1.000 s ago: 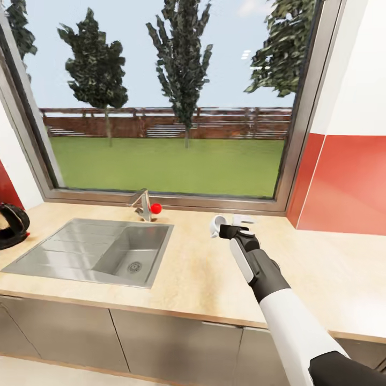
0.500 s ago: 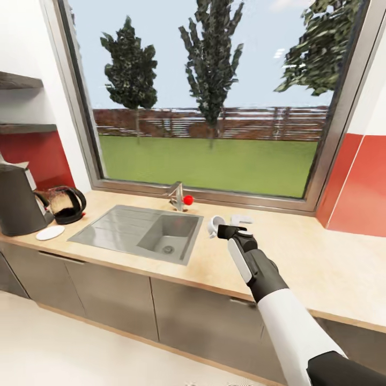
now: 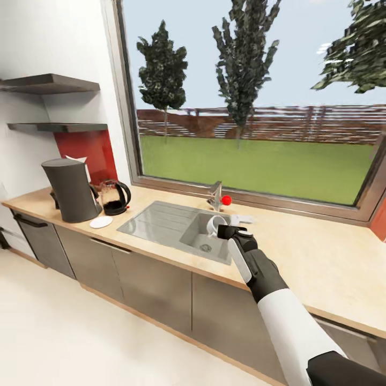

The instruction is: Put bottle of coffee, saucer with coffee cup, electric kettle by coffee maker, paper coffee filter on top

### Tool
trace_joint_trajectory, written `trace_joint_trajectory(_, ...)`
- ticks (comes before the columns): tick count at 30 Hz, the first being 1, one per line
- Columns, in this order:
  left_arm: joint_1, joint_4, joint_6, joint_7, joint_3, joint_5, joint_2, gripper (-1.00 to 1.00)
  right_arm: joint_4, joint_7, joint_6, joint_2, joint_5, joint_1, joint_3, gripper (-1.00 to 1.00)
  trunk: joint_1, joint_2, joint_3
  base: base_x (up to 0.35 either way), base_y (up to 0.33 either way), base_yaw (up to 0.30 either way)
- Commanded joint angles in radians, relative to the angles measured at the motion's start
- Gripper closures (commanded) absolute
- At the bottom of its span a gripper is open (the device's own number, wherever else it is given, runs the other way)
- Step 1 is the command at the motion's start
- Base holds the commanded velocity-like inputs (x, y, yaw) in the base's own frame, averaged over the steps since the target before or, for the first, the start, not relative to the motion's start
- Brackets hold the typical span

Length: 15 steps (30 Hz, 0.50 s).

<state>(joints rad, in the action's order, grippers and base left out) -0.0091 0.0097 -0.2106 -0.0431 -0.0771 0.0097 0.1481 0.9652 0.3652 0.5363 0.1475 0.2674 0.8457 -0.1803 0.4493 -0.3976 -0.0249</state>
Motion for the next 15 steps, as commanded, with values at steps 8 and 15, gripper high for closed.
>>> trace_joint_trajectory(8,-0.001,0.001,-0.003,-0.005,-0.007,0.001,-0.007,-1.0,0.0,0.009,0.002,0.0,0.01,0.001,-0.002,1.0,0.001,-0.002,-0.002,0.002,0.308,0.279)
trace_joint_trajectory(15,-0.001,0.001,-0.004,-0.005,-0.007,0.001,-0.01,-1.0,0.0,0.009,0.002,0.0,0.01,0.001,-0.002,1.0,0.001,-0.002,-0.002,0.086,0.308,0.279)
